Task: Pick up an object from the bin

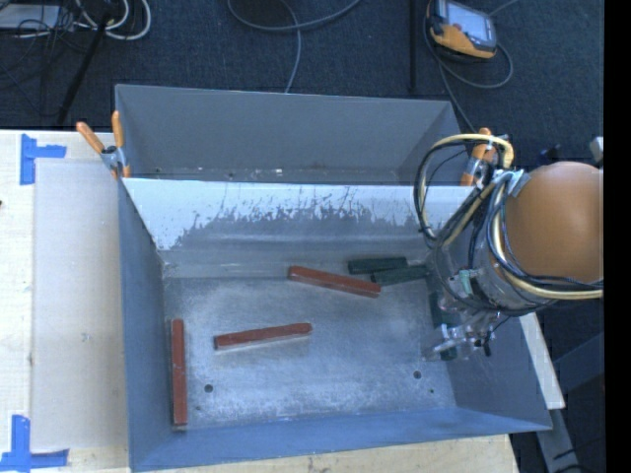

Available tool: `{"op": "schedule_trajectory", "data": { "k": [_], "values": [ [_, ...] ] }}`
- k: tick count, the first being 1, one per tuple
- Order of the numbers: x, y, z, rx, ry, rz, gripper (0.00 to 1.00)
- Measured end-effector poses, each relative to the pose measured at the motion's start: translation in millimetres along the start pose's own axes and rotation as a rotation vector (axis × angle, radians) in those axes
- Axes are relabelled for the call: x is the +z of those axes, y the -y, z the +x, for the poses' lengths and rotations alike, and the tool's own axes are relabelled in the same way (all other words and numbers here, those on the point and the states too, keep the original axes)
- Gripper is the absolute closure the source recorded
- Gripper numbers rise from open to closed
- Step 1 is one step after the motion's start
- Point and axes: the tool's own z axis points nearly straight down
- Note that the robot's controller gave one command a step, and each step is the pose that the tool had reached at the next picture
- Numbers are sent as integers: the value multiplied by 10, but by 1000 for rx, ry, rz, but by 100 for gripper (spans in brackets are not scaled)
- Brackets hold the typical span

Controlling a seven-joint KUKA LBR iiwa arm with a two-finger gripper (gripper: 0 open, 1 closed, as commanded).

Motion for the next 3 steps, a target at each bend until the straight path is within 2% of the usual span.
{"op": "schedule_trajectory", "data": {
  "k": [1, 2, 3],
  "values": [
    [-497, 43, -49, -23, 0, 1, 100],
    [-467, 32, -44, -19, 1, -5, 100],
    [-15, -218, -248, -521, 3, -11, 100]
  ]
}}
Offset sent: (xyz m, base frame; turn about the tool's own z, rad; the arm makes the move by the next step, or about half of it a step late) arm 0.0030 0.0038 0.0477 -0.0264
